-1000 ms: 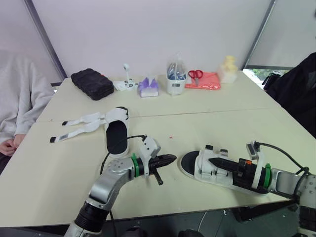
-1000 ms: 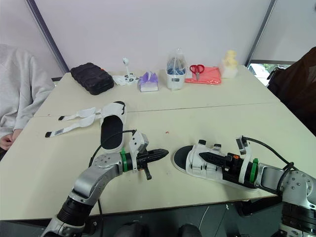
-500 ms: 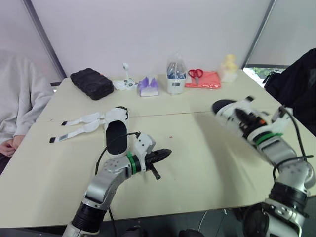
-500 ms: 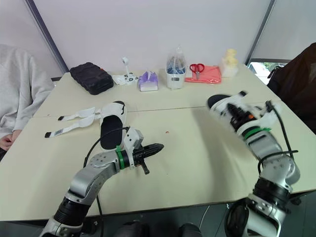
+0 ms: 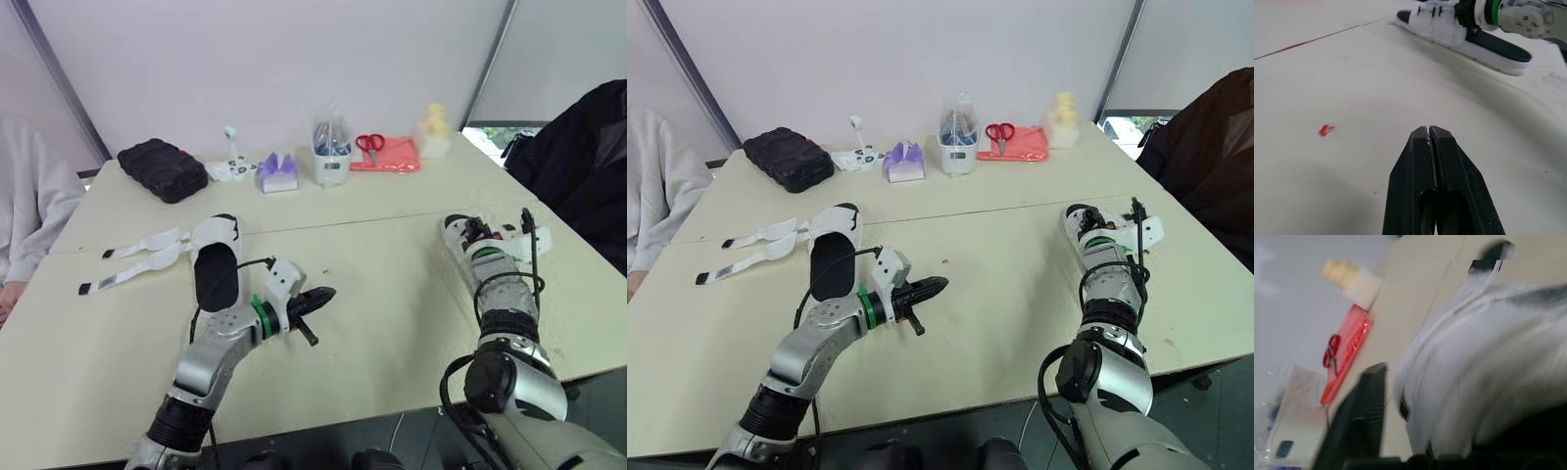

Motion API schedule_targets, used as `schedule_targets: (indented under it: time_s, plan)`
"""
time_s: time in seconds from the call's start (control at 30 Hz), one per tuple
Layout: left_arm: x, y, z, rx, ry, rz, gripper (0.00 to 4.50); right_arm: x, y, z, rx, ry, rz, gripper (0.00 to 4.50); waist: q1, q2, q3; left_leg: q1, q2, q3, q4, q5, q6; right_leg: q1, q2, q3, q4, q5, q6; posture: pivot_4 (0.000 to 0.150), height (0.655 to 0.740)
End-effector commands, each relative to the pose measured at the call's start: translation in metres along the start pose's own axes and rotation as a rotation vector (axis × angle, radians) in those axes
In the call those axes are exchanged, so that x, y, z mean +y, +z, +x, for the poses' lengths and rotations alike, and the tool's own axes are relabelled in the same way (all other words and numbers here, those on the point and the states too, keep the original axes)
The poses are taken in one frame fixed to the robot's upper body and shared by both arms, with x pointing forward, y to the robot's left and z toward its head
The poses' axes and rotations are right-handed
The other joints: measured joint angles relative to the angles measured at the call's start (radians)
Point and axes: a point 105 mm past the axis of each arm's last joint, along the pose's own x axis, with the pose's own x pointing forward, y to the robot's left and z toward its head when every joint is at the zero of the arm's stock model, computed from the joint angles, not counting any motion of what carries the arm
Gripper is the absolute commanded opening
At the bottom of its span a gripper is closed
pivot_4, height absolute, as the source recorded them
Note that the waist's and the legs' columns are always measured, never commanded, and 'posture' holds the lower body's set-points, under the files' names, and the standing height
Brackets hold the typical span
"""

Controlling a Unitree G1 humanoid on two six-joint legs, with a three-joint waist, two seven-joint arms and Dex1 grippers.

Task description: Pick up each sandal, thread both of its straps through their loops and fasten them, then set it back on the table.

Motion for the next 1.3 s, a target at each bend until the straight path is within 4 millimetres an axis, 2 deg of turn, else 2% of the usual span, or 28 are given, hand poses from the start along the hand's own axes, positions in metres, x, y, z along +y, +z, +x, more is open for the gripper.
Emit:
schedule_targets:
  time_s: [0.03,0.07,0.23,0.27,0.33,0.43,0.57,0.63,0.67,0.73,0.83,0.93,0.97,1.0,1.07,1.1,1.17,1.3]
  plan:
    - [0.004,0.016,-0.003,-0.063,0.052,0.03,0.0,0.012,0.023,0.001,-0.055,0.047,-0.059,4.3,0.003,0.0,0.0,0.0,0.0,0.0,0.0,0.0,0.0,0.0,0.0,0.0,0.0,0.0,0.0,0.15,0.74]
    - [0.006,0.017,-0.004,-0.068,0.075,0.034,0.0,0.012,0.025,0.0,-0.053,0.055,-0.083,4.47,0.005,0.0,0.0,0.0,0.0,0.0,0.0,0.0,0.0,0.0,0.0,0.0,0.0,0.0,0.0,0.15,0.74]
    - [0.011,0.021,-0.007,-0.084,0.129,0.035,0.0,0.013,0.028,-0.007,-0.047,0.076,-0.127,4.47,0.003,0.0,0.0,0.0,-0.001,0.0,0.0,0.0,0.0,0.0,-0.002,0.0,-0.001,0.0,0.0,0.15,0.74]
    - [0.014,0.023,-0.01,-0.097,0.154,0.028,0.0,0.012,0.029,-0.017,-0.037,0.091,-0.171,4.47,0.004,0.0,0.0,0.0,-0.001,0.0,0.0,0.0,0.0,0.0,-0.002,0.0,0.0,0.0,0.0,0.15,0.74]
    - [0.019,0.024,-0.019,-0.12,0.222,-0.005,0.0,0.011,0.028,-0.053,-0.016,0.157,-0.295,4.47,0.011,0.0,0.0,-0.001,0.0,-0.001,-0.001,0.0,0.0,0.0,-0.004,0.0,-0.001,0.0,0.0,0.15,0.74]
    - [0.024,0.019,-0.028,-0.132,0.295,-0.053,0.0,0.021,0.023,-0.096,0.018,0.255,-0.373,4.47,0.023,0.0,0.0,-0.001,0.0,-0.002,-0.007,0.0,0.0,-0.002,-0.004,0.0,-0.002,0.0,0.001,0.15,0.74]
    - [0.036,0.016,-0.039,-0.136,0.411,-0.079,0.0,0.041,0.01,-0.133,0.078,0.406,-0.47,4.47,0.016,0.0,0.0,0.0,0.0,0.0,-0.008,0.0,0.0,-0.006,-0.003,0.003,0.0,0.0,0.001,0.15,0.74]
    - [0.05,0.023,-0.051,-0.159,0.501,-0.058,0.0,0.061,-0.008,-0.158,0.131,0.564,-0.663,4.47,0.021,0.0,0.0,0.0,0.001,0.0,-0.006,0.0,0.0,-0.005,-0.001,0.003,0.0,0.0,0.0,0.15,0.74]
    - [0.064,0.033,-0.062,-0.185,0.591,-0.018,0.0,0.077,-0.024,-0.174,0.169,0.688,-0.785,4.47,0.02,0.0,0.0,0.0,0.001,0.0,-0.005,0.0,0.0,-0.005,-0.001,0.003,0.0,-0.001,-0.002,0.15,0.74]
    - [0.079,0.046,-0.078,-0.212,0.695,0.031,0.0,0.089,-0.043,-0.188,0.201,0.811,-0.927,4.47,0.017,-0.003,0.001,0.0,0.002,0.0,-0.004,0.0,0.0,-0.005,0.003,0.003,0.0,-0.002,-0.003,0.15,0.74]
    - [0.087,0.053,-0.091,-0.143,0.743,0.189,0.87,0.098,-0.055,-0.19,0.186,0.875,-0.971,4.5,0.021,-0.008,0.0,0.0,0.003,0.0,-0.003,0.0,0.0,-0.005,0.006,0.003,0.0,-0.002,-0.003,0.15,0.74]
    - [0.09,0.059,-0.098,-0.105,0.775,0.304,2.31,0.102,-0.062,-0.19,0.176,0.903,-0.97,4.5,0.03,-0.009,0.0,-0.001,0.003,0.0,-0.003,0.0,-0.001,-0.005,0.006,0.003,-0.001,-0.002,-0.003,0.15,0.74]
    - [0.09,0.061,-0.099,-0.094,0.782,0.336,2.98,0.103,-0.063,-0.19,0.175,0.912,-0.972,4.5,0.032,-0.009,0.0,-0.001,0.002,0.0,-0.003,0.0,-0.001,-0.005,0.005,0.003,-0.001,-0.002,-0.003,0.15,0.74]
    - [0.093,0.059,-0.103,-0.021,0.804,0.434,3.45,0.104,-0.068,-0.189,0.175,0.928,-0.982,4.5,0.033,-0.01,0.0,-0.001,0.002,0.0,-0.003,0.0,-0.001,-0.005,0.004,0.003,-0.001,-0.002,-0.003,0.15,0.74]
    - [0.099,0.05,-0.11,0.221,0.822,0.78,4.44,0.102,-0.076,-0.184,0.178,0.946,-1.005,4.5,0.028,-0.013,0.0,-0.002,0.001,0.0,-0.003,0.0,-0.001,-0.004,0.003,0.003,-0.003,-0.002,-0.004,0.15,0.74]
    - [0.101,0.049,-0.113,0.247,0.837,0.836,4.44,0.099,-0.08,-0.181,0.18,0.948,-1.013,4.5,0.026,-0.013,0.0,-0.001,0.001,0.001,-0.003,0.0,-0.001,-0.005,0.004,0.004,-0.002,-0.002,-0.004,0.15,0.74]
    - [0.105,0.05,-0.117,0.243,0.867,0.842,4.44,0.097,-0.086,-0.178,0.177,0.953,-1.02,4.5,0.027,-0.013,0.0,-0.001,0.001,0.002,-0.004,0.0,-0.001,-0.005,0.004,0.005,-0.003,-0.002,-0.005,0.15,0.74]
    - [0.118,0.049,-0.104,0.276,0.833,0.901,4.44,0.097,-0.095,-0.171,0.155,0.961,-1.03,4.5,0.031,-0.013,0.001,-0.001,0.002,0.002,-0.004,0.0,-0.001,-0.006,-0.002,0.004,-0.002,-0.002,-0.005,0.15,0.74]
